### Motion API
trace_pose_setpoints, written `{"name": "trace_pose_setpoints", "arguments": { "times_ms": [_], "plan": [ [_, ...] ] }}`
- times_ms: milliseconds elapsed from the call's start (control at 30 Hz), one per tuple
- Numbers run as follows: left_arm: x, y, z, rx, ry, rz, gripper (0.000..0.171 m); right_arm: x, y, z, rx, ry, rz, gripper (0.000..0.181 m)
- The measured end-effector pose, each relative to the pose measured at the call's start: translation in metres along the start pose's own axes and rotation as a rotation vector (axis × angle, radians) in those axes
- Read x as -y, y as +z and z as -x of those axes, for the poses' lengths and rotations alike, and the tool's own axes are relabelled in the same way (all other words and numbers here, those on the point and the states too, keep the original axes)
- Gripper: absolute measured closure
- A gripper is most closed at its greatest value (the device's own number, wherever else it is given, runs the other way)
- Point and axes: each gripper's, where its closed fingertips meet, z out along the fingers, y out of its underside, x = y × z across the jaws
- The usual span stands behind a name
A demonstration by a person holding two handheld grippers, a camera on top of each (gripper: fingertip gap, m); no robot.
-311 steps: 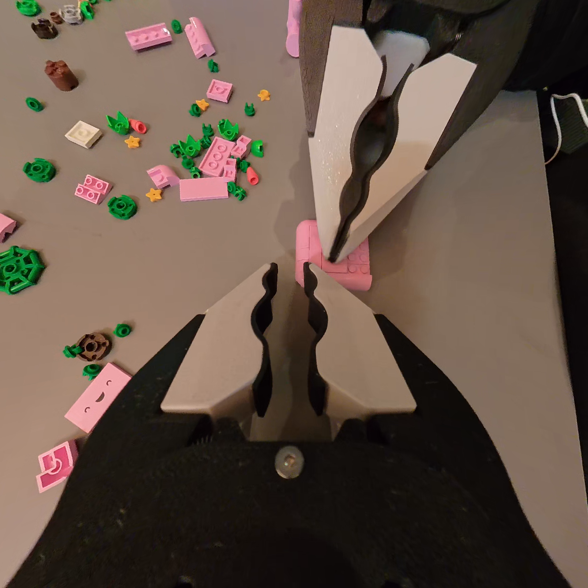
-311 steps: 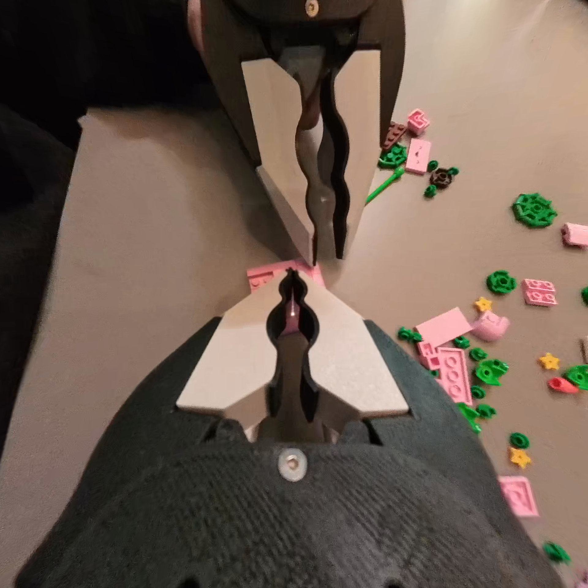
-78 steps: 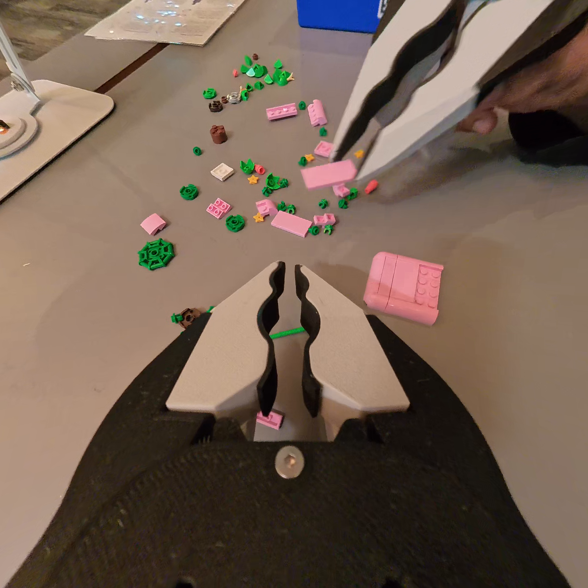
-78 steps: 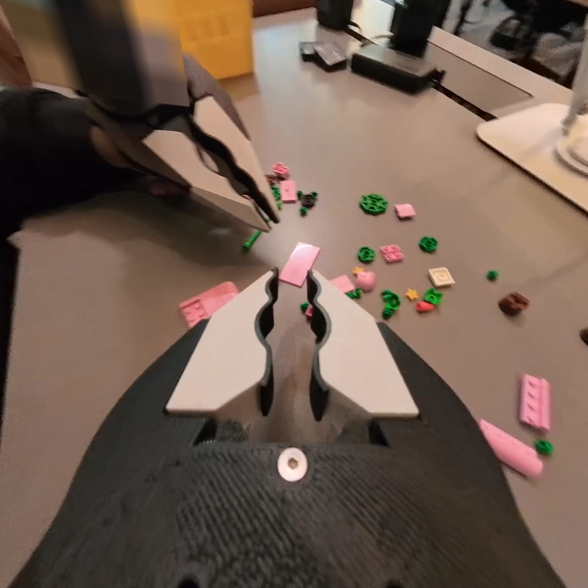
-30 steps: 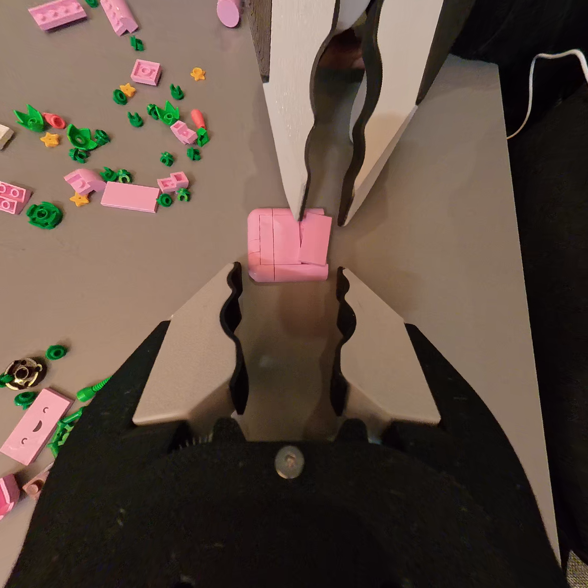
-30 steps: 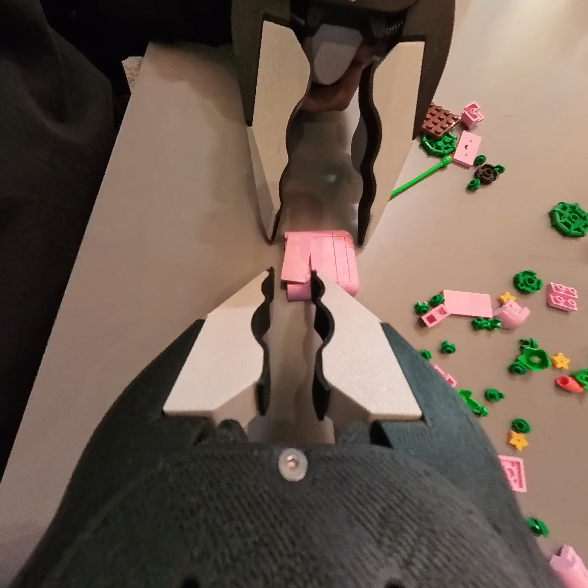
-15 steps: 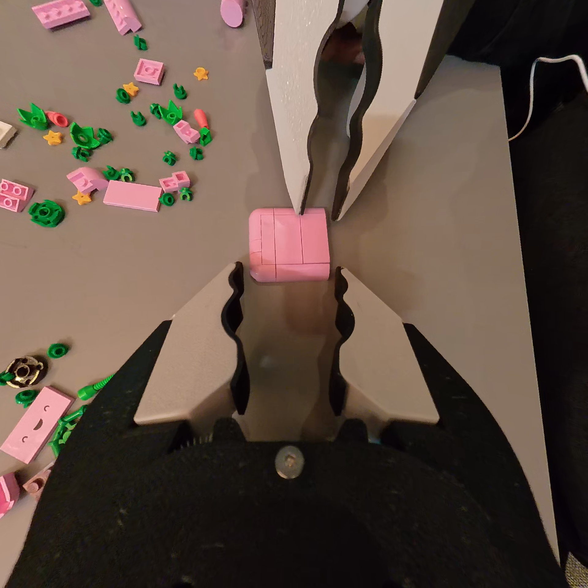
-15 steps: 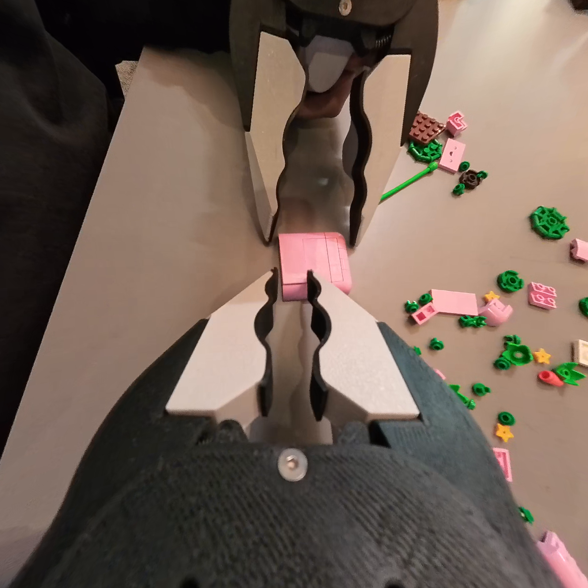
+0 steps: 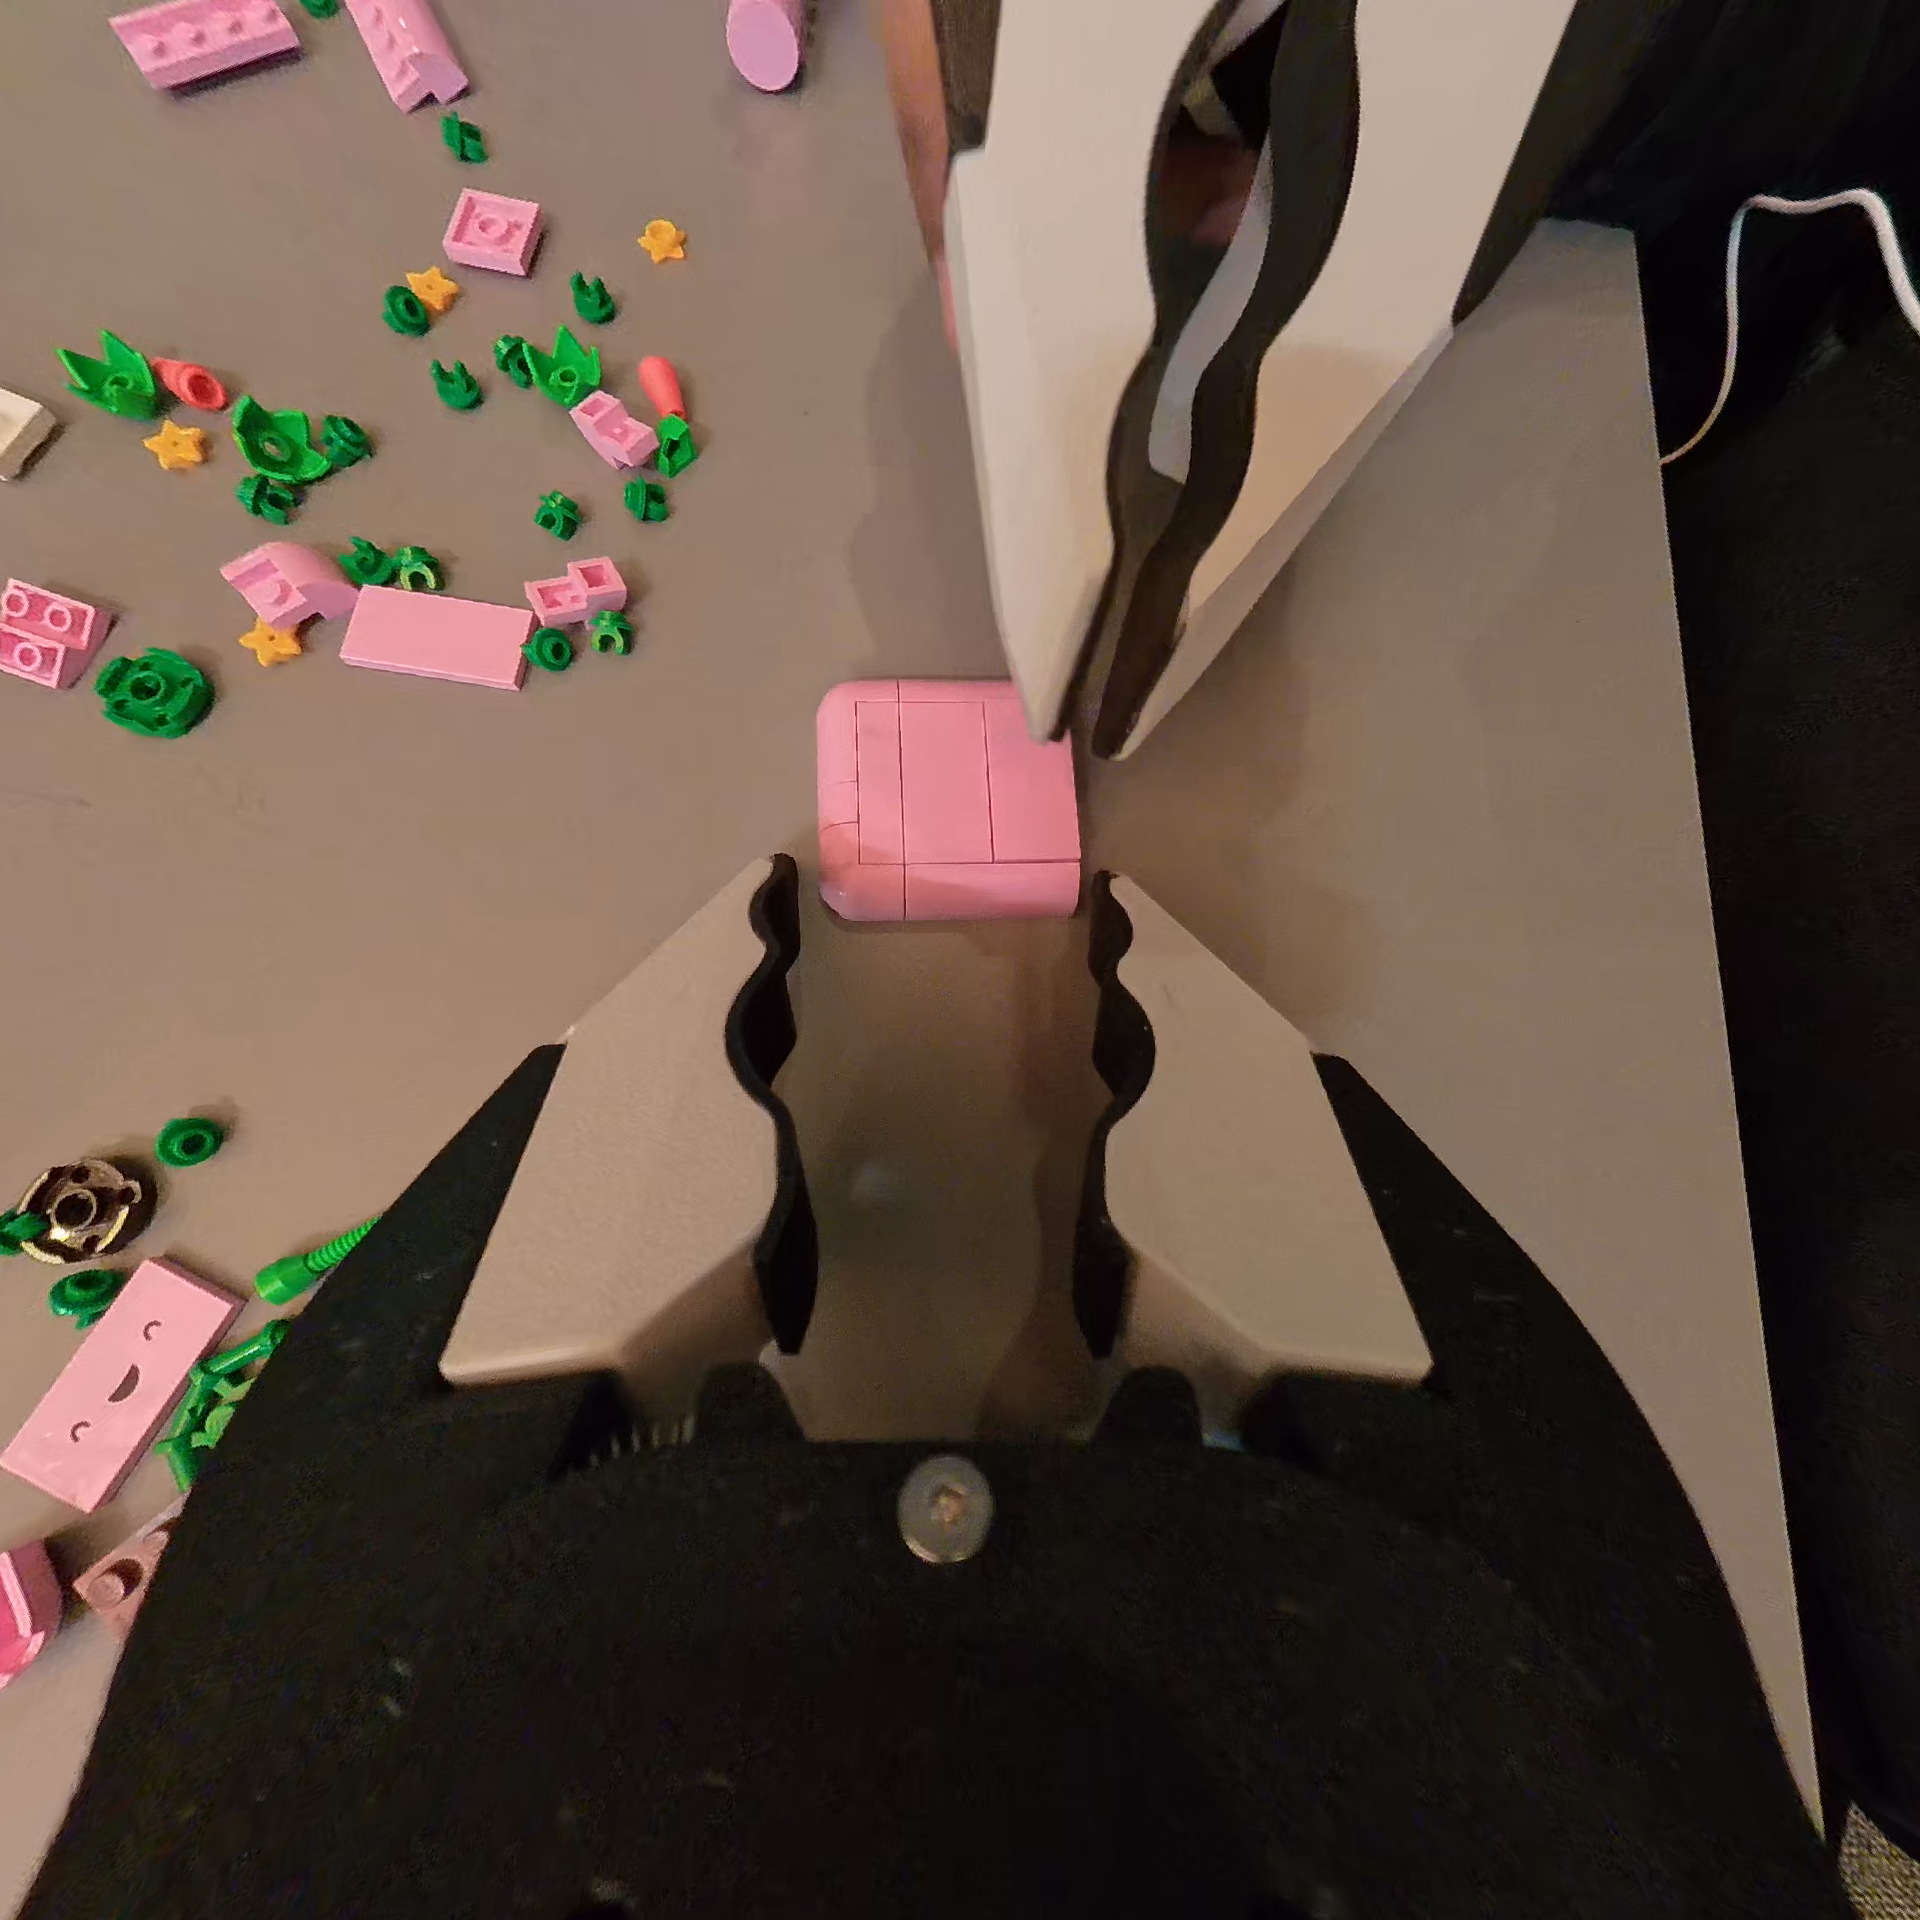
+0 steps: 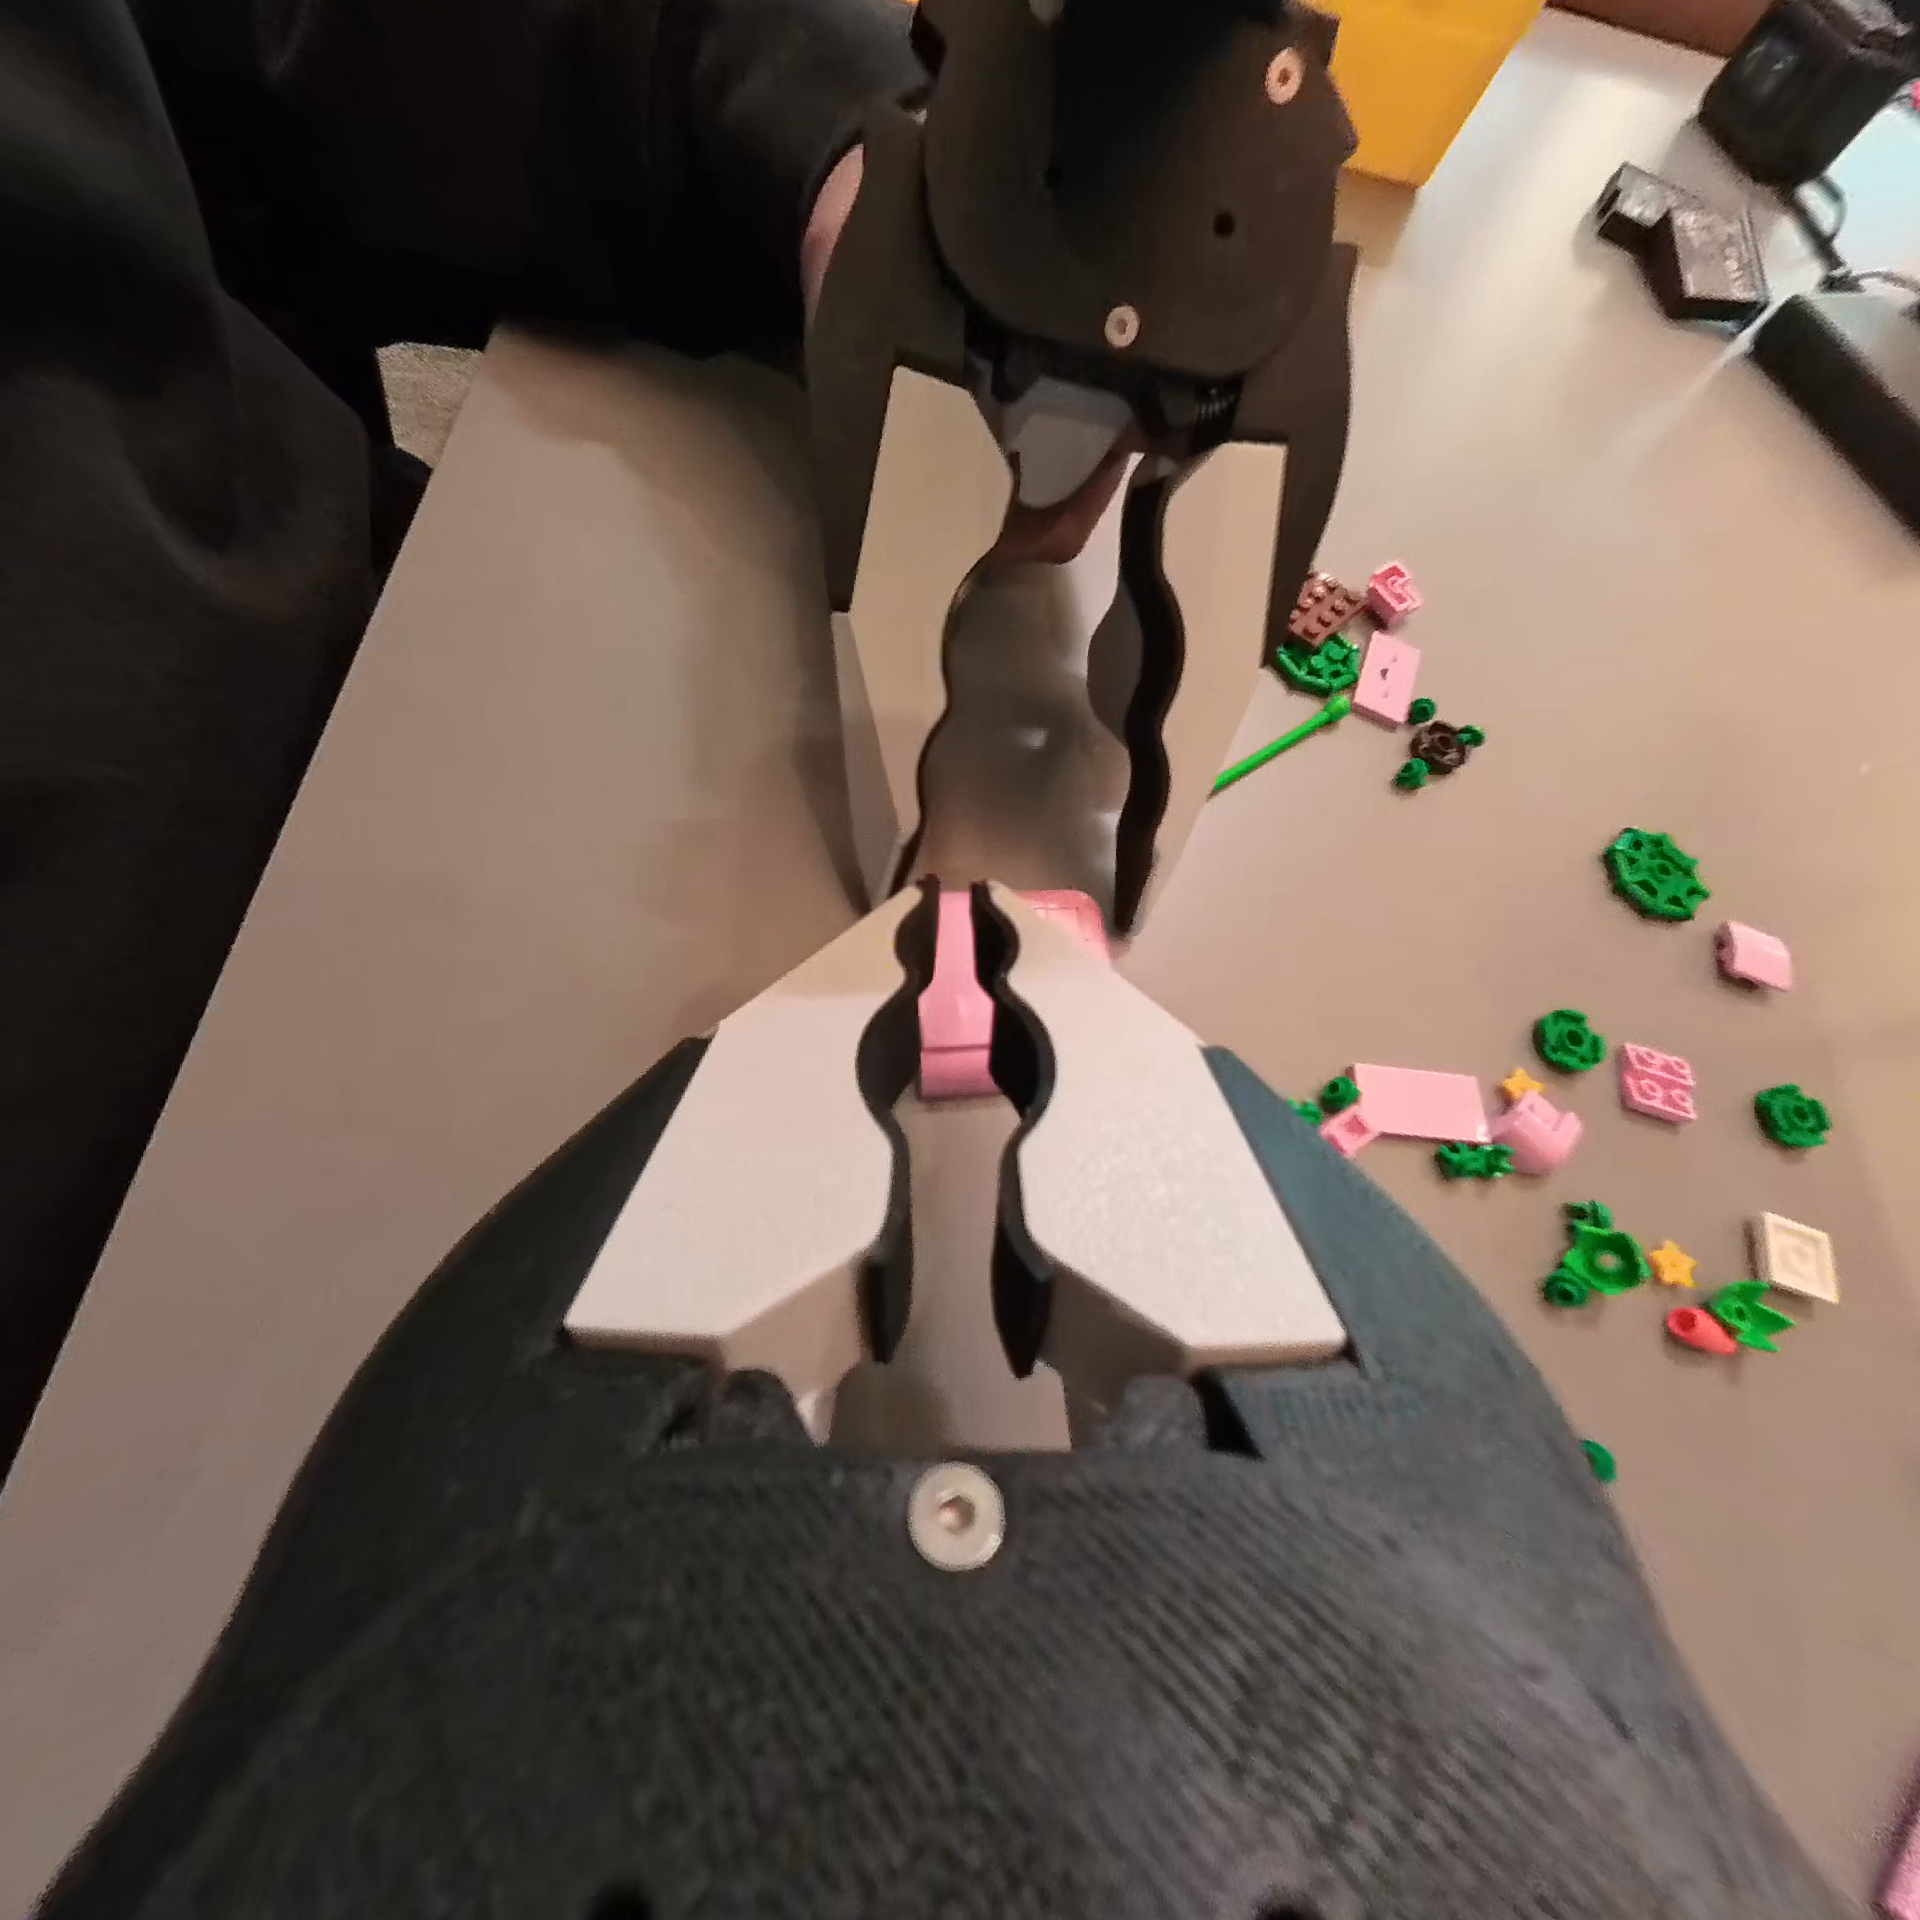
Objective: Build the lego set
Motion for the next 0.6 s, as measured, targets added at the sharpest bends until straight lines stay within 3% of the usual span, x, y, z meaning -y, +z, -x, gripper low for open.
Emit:
{"name": "trace_pose_setpoints", "arguments": {
  "times_ms": [100, 300, 467, 600],
  "plan": [
    [0.0, 0.0, 0.001, 0.01, -0.002, 0.001, 0.121, -0.021, 0.01, 0.002, 0.025, 0.022, 0.106, 0.181],
    [0.0, 0.0, 0.001, 0.018, 0.009, 0.004, 0.124, -0.001, -0.003, -0.003, 0.013, 0.046, -0.009, 0.181],
    [0.0, 0.0, 0.0, 0.015, 0.013, 0.005, 0.124, -0.022, 0.008, -0.006, -0.002, 0.073, 0.099, 0.181],
    [-0.001, 0.0, 0.0, 0.015, 0.013, 0.005, 0.124, -0.007, 0.003, -0.003, 0.007, 0.052, 0.029, 0.181]
  ]
}}
